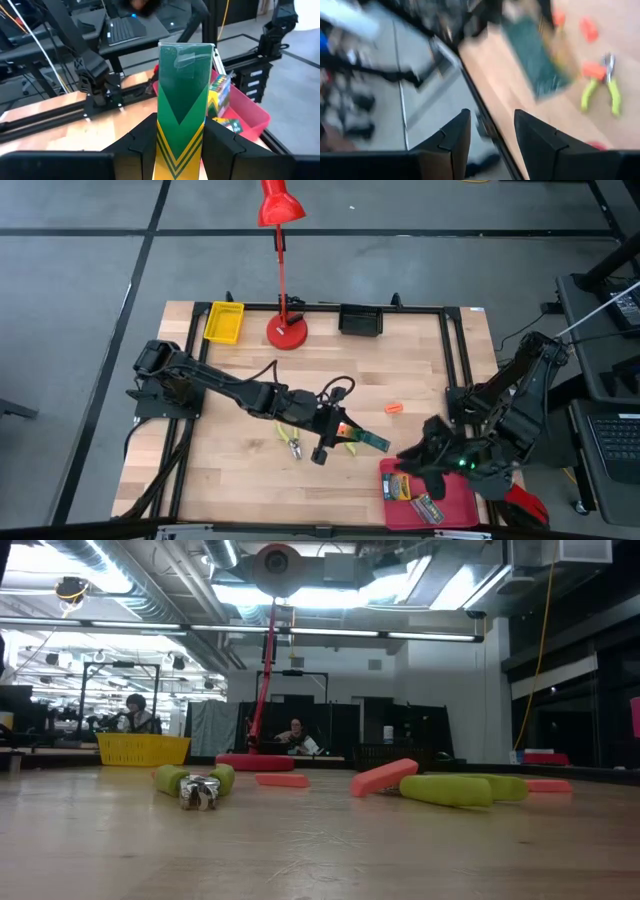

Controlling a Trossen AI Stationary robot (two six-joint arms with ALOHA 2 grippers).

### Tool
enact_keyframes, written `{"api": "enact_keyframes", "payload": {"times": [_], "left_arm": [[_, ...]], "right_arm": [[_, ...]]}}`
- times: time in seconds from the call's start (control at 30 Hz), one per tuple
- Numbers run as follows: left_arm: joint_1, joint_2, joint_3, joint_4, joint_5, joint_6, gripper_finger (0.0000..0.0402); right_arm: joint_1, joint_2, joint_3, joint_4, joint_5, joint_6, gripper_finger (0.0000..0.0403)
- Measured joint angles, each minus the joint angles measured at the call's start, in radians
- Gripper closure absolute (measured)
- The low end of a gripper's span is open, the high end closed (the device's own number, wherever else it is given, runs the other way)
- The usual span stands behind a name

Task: Pick & Place School Supplies
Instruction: Put the yellow crayon box into the red bin

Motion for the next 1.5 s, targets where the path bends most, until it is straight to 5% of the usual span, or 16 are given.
{"api": "enact_keyframes", "payload": {"times": [0.23,0.57,0.93,1.27,1.5], "left_arm": [[0.011,0.000,0.019,-0.090,-0.003,-0.005,0.0280],[0.018,0.000,0.019,-0.210,0.007,-0.034,0.0280],[0.021,-0.006,0.019,-0.284,0.044,-0.036,0.0279],[0.054,-0.012,0.019,-0.371,0.040,-0.022,0.0282],[0.073,-0.023,0.019,-0.380,0.040,-0.023,0.0280]], "right_arm": [[-0.058,0.076,0.000,-0.002,-0.250,-0.078,0.0248],[-0.131,0.088,0.000,-0.032,-0.178,-0.167,0.0248],[-0.214,0.088,0.000,-0.062,-0.320,-0.393,0.0248],[-0.286,0.133,0.000,-0.107,-0.346,-0.690,0.0248],[-0.364,0.159,0.000,-0.120,-0.352,-0.737,0.0248]]}}
